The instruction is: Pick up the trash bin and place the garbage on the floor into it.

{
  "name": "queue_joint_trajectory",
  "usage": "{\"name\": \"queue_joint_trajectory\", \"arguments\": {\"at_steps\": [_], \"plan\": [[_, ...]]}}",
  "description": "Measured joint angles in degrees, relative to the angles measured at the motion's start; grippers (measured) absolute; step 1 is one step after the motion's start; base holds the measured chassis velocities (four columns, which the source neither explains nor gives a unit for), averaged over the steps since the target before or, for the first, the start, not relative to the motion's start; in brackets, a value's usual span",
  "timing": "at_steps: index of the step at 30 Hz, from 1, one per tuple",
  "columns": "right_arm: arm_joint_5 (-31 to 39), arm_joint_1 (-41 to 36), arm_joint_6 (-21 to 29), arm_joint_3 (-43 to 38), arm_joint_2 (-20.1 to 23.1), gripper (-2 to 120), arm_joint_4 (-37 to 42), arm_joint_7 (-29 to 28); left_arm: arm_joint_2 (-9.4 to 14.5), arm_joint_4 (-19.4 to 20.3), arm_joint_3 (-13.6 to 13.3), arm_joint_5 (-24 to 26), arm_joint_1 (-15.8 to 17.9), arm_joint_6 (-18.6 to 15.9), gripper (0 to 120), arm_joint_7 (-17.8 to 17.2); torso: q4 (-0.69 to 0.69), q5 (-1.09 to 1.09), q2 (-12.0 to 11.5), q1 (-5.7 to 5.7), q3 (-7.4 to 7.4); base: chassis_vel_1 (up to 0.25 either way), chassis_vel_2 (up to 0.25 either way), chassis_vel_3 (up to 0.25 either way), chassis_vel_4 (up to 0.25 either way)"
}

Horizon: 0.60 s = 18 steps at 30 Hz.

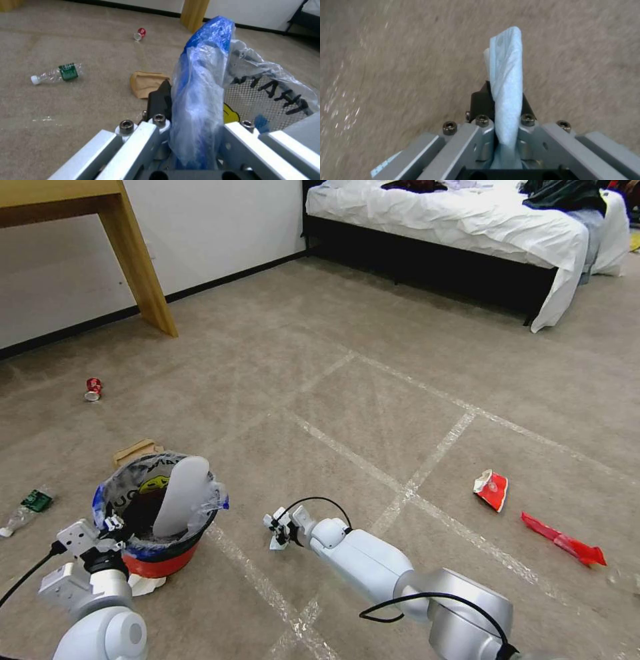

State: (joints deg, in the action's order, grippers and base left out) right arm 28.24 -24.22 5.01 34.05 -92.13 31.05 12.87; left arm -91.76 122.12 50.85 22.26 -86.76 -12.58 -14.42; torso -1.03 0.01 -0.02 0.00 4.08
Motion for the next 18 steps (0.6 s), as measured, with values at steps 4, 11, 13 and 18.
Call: {"name": "queue_joint_trajectory", "arguments": {"at_steps": [4,11,13,18], "plan": [[0.63,0.69,-0.66,-1.06,0.0,1,0.65,-0.31,-0.09,0.23,-0.36,-0.29,-0.33,0.0,4,0.03,0.0,0.0,0.0,0.0,0.0,0.0,0.0,0.0,0.0],[2.34,3.02,-1.64,-4.2,0.0,1,3.27,-1.22,0.48,0.35,-1.76,-0.22,-0.88,-0.41,4,0.32,0.0,0.0,0.01,0.0,0.0,0.0,0.0,0.0,0.0],[2.75,3.86,-1.65,-5.14,0.0,1,4.6,-1.42,0.8,0.13,-2.16,-0.1,-0.96,-0.53,4,0.5,-0.01,0.0,0.01,0.0,0.0,0.0,0.0,0.0,0.0],[2.76,6.01,-2.17,-8.71,1.07,1,9.22,-2.03,1.79,-0.69,-2.99,1.35,-1.02,-0.7,4,0.71,0.01,0.0,0.01,0.0,-0.01,0.0,0.0,0.0,0.0]]}}
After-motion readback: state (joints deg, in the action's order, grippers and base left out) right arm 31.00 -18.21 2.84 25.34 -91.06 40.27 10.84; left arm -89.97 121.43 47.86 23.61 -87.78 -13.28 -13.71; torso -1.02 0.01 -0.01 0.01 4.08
